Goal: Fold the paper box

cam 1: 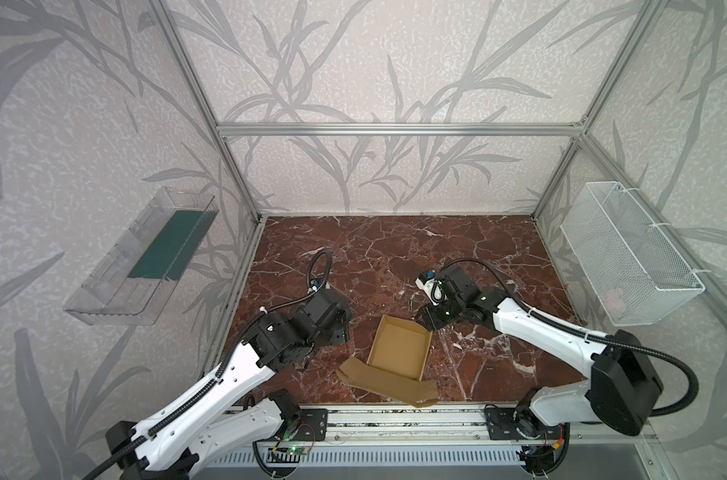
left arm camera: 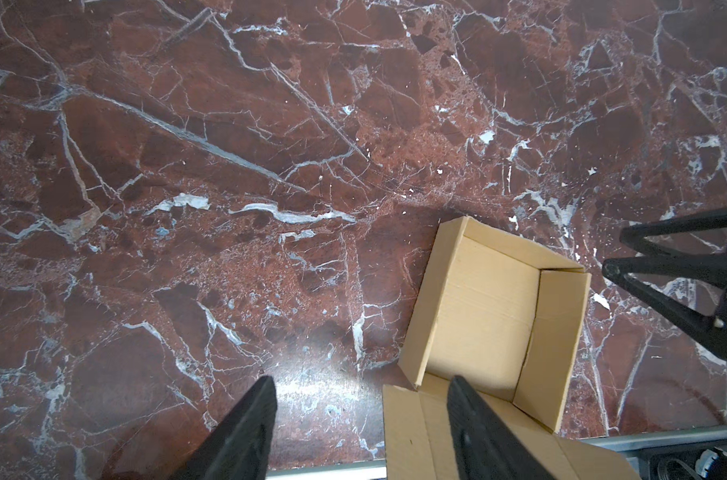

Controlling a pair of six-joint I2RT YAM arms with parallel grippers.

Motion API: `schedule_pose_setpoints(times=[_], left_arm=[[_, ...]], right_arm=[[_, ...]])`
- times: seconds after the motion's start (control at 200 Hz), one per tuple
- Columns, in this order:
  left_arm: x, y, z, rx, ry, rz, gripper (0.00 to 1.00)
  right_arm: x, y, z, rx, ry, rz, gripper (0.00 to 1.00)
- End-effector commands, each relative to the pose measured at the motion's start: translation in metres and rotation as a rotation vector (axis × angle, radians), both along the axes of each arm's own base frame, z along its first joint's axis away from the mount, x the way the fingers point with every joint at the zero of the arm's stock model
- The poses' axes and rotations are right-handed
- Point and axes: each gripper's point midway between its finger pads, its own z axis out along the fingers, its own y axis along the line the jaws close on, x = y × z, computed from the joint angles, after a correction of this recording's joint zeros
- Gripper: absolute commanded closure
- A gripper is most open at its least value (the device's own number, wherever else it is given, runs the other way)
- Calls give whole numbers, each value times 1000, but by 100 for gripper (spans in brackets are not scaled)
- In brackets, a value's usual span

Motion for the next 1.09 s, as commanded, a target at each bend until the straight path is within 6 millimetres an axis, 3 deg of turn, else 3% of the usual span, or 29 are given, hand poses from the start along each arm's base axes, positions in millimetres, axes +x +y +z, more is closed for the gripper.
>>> schedule_pose_setpoints(times=[0.0, 0.11, 0.225, 0.685, 1.04, 1.09], left_arm=[[-1, 10, 0, 38, -25, 14, 33], [-2, 12, -2, 38, -28, 15, 33], [-3, 13, -3, 35, -27, 10, 33], [-6, 17, -1, 39, -35, 12, 34], [-4, 16, 1, 38, -40, 7, 34], [-4, 15, 1, 37, -40, 5, 34]], right_arm=[[-2, 5, -5, -65, -11, 85, 51], [1, 7, -16, -140, -34, 112, 51], [1, 5, -30, -214, -14, 130, 60], [-1, 1, -55, -364, -2, 166, 57], [-6, -4, -55, -387, 32, 159, 78], [-9, -7, -65, -412, 63, 156, 80]])
